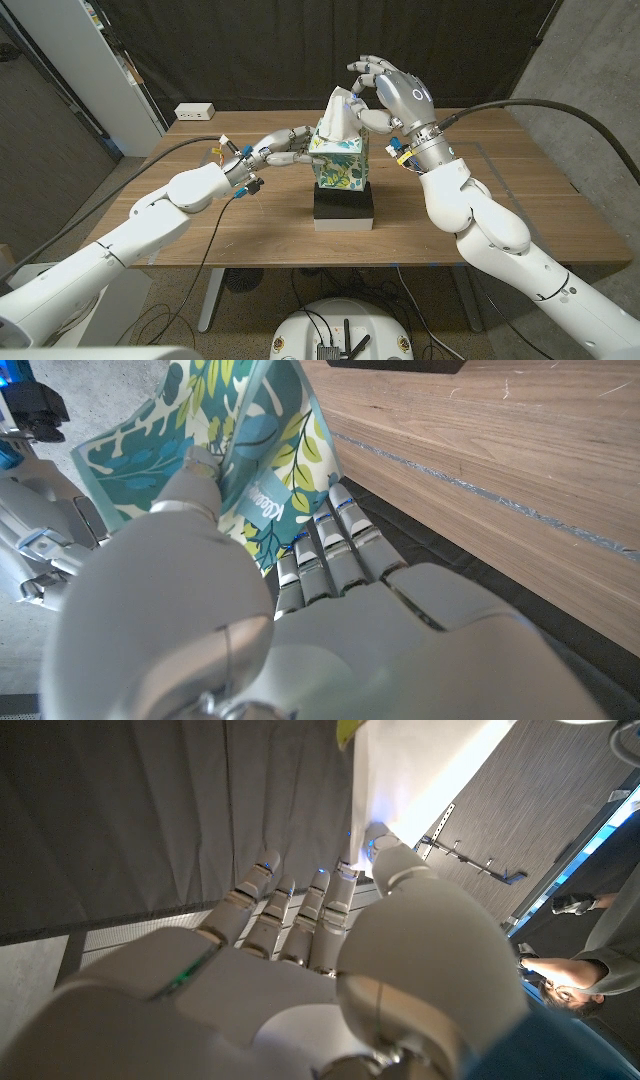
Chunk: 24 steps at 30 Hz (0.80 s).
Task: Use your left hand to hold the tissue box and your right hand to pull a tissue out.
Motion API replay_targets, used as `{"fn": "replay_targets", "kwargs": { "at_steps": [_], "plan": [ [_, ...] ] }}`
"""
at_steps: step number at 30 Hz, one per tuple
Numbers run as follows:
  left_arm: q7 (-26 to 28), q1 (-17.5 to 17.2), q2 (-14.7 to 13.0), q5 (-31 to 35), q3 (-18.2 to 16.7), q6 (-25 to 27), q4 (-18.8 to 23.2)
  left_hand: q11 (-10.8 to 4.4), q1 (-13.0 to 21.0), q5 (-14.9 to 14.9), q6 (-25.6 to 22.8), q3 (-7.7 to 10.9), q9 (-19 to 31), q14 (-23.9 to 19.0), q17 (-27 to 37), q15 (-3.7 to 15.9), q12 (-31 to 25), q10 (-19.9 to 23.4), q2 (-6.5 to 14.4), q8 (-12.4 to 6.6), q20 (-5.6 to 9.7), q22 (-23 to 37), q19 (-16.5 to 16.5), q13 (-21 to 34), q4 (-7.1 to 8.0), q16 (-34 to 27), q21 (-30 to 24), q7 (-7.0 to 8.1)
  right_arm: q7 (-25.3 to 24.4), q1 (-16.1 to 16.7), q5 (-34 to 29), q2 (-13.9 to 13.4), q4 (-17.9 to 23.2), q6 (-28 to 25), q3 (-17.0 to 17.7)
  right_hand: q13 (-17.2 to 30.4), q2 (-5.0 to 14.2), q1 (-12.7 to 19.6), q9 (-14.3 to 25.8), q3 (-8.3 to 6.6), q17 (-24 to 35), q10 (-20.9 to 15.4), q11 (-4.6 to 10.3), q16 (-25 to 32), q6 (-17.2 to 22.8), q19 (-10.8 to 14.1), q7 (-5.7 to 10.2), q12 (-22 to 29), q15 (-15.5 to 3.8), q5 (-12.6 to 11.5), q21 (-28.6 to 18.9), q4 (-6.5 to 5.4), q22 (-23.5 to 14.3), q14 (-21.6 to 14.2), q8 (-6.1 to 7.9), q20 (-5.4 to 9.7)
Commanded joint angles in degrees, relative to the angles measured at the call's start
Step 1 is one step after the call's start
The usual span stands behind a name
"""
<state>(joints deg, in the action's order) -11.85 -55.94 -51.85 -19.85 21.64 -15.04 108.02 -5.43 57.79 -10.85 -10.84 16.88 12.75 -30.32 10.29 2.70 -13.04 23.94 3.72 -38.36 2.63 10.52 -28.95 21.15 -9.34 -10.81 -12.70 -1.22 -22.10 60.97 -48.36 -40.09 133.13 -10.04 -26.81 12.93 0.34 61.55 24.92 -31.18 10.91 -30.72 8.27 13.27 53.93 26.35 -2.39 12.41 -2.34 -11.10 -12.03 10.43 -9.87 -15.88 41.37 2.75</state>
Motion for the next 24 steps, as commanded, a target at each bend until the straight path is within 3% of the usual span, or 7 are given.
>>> {"fn": "replay_targets", "kwargs": {
  "at_steps": [1,24],
  "plan": [
    [-1.09,1.71,0.83,-0.34,0.92,-0.35,-1.88,0.33,-0.06,-0.53,0.05,0.42,0.16,-0.31,0.11,7.37,0.18,0.25,0.37,-0.27,1.39,0.15,-0.05,0.18,0.02,-0.26,0.01,-0.37,-5.34,-1.78,-1.19,2.10,-3.75,3.84,-0.23,0.18,0.18,0.34,0.98,0.42,0.17,0.16,0.17,-0.06,0.30,-0.03,-0.42,-0.10,-7.74,-0.43,0.11,-0.06,-0.17,0.41,0.55,3.41],
    [-0.84,2.10,0.74,-0.06,1.23,0.08,-1.39,0.21,0.03,-0.49,0.10,0.38,0.16,-0.27,0.17,7.38,0.24,0.26,0.29,-0.27,1.37,0.15,-0.02,0.28,-0.08,-0.38,0.05,-0.41,-10.79,-3.83,-1.15,3.89,-6.60,7.17,0.25,0.20,0.14,0.77,1.10,1.40,0.14,0.37,0.58,-0.40,0.54,-0.36,-0.19,-0.41,-7.86,-0.86,0.34,-0.35,-0.17,0.73,0.70,3.63]
  ]
}}
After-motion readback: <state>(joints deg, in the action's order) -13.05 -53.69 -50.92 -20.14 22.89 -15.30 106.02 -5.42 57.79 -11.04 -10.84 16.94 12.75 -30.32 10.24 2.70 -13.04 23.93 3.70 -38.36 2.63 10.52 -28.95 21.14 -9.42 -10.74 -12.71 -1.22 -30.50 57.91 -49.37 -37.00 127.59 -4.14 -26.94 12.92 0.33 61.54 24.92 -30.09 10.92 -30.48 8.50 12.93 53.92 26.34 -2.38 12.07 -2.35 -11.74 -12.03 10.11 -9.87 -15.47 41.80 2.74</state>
